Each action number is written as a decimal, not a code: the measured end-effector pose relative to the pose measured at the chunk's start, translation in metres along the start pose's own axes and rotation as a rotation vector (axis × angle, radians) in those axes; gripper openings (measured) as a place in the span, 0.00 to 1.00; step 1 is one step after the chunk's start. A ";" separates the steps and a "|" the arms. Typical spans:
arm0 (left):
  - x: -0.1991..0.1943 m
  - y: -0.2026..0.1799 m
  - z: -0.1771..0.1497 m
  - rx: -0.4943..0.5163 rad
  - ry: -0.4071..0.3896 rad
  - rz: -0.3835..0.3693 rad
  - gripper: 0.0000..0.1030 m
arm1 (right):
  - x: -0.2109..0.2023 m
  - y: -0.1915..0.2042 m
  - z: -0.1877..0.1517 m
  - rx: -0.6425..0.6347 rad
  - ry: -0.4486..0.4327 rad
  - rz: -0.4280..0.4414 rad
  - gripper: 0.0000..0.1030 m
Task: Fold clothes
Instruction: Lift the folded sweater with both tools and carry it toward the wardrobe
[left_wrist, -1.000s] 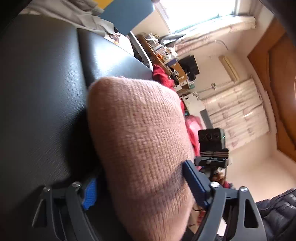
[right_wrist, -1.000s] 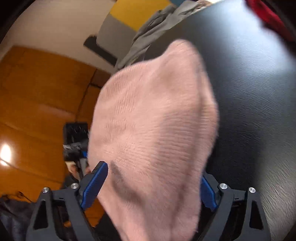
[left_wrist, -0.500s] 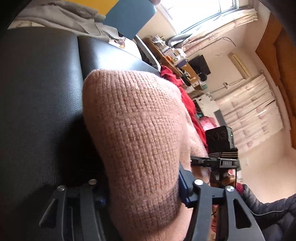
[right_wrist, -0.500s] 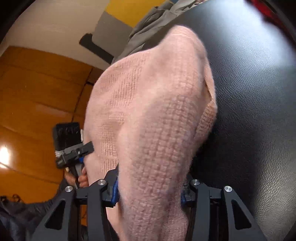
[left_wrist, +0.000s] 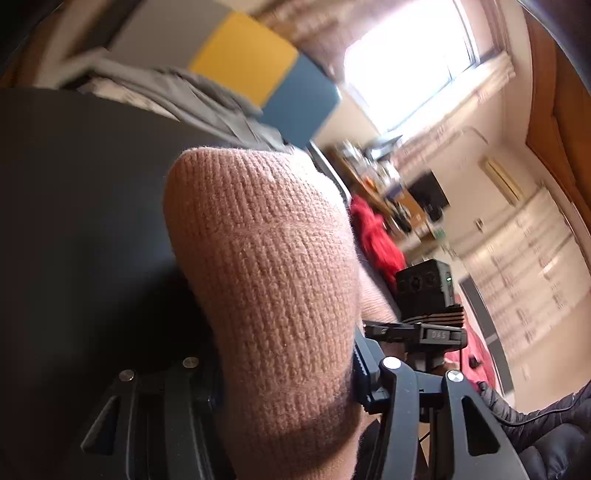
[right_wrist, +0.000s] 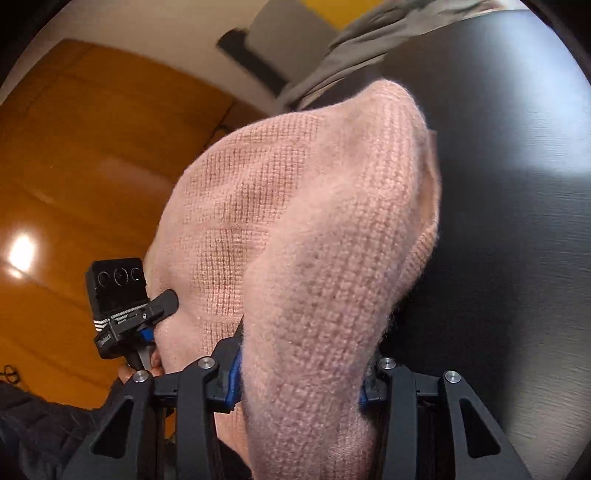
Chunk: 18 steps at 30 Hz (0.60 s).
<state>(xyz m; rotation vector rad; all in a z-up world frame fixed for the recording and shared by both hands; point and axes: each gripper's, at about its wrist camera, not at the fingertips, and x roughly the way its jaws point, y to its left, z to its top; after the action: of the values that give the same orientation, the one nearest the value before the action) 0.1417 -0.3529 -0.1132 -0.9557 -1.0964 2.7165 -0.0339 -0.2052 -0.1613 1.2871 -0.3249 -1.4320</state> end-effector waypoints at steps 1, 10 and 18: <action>-0.013 0.002 0.000 -0.006 -0.023 0.012 0.51 | 0.015 0.010 0.004 -0.015 0.015 0.032 0.44; -0.194 0.045 0.016 -0.030 -0.372 0.227 0.52 | 0.179 0.165 0.074 -0.278 0.211 0.233 0.44; -0.358 0.076 0.065 -0.003 -0.706 0.445 0.53 | 0.320 0.369 0.154 -0.585 0.276 0.380 0.44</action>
<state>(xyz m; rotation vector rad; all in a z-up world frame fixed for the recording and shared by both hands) 0.4059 -0.5469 0.0619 -0.2259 -1.0468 3.5625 0.1070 -0.6633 0.0194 0.8646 0.0416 -0.9136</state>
